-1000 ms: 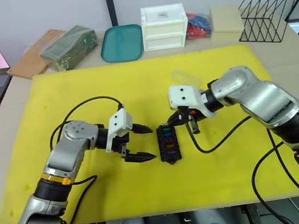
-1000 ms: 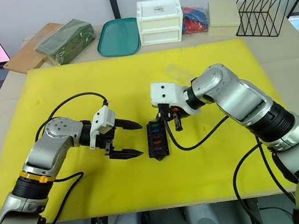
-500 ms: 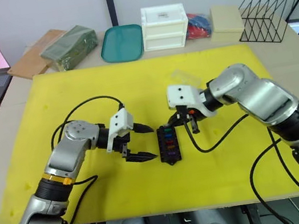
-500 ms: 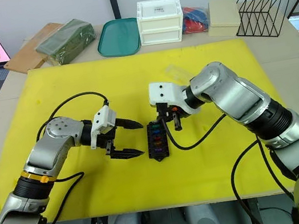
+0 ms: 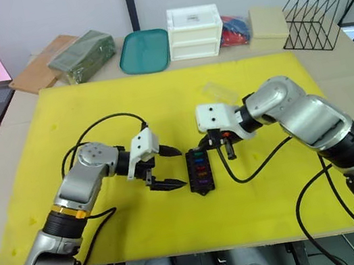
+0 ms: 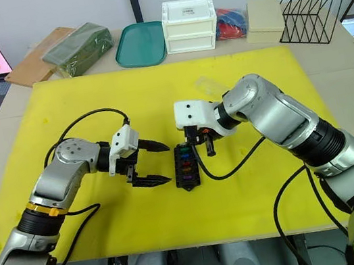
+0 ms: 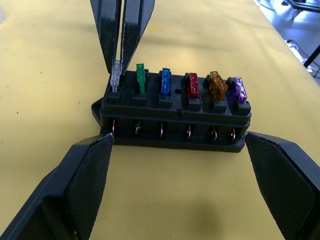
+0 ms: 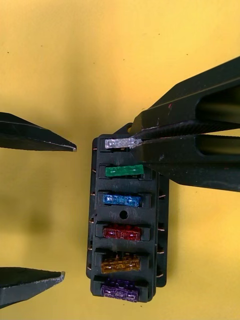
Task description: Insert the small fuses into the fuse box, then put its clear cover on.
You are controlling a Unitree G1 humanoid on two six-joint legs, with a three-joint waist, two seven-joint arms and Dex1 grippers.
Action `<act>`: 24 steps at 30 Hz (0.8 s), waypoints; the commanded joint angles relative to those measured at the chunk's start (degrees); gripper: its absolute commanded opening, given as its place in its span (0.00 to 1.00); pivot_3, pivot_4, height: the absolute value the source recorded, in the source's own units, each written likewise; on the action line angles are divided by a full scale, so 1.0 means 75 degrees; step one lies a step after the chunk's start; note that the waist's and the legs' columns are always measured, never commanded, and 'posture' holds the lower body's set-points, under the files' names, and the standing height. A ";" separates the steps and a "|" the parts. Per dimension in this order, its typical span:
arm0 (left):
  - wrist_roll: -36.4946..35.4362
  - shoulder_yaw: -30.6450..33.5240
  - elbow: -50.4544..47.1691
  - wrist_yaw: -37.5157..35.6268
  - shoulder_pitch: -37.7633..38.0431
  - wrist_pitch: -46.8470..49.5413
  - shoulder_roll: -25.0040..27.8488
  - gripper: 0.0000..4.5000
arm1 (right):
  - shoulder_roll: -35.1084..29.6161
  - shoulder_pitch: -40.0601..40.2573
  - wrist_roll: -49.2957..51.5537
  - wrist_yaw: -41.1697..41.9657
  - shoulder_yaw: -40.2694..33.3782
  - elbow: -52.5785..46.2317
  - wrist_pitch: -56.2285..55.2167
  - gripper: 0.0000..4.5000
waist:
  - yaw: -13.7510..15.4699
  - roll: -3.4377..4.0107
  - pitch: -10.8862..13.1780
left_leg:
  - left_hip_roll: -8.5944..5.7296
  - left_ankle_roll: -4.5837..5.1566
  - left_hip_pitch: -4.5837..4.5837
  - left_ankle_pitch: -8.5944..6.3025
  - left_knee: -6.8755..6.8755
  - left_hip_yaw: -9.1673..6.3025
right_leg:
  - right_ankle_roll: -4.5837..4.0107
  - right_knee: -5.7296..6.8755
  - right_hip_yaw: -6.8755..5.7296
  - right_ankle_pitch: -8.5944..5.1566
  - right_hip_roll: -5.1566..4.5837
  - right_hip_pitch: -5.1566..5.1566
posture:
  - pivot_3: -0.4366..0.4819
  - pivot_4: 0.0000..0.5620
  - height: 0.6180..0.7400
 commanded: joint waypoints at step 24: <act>-0.0029 0.0118 -0.0204 0.0078 -0.0098 -0.0145 -0.0068 0.99 | 0.0116 0.0216 -0.0017 -0.0212 0.0193 -0.0767 0.0656 0.00 | -0.0011 -0.0001 -0.0005 | -0.0001 0.0000 0.0018 0.0000 -0.0001 0.0001 | 0.0000 0.0004 0.0000 0.0000 0.0001 0.0014 | 0.48 0.27 1.00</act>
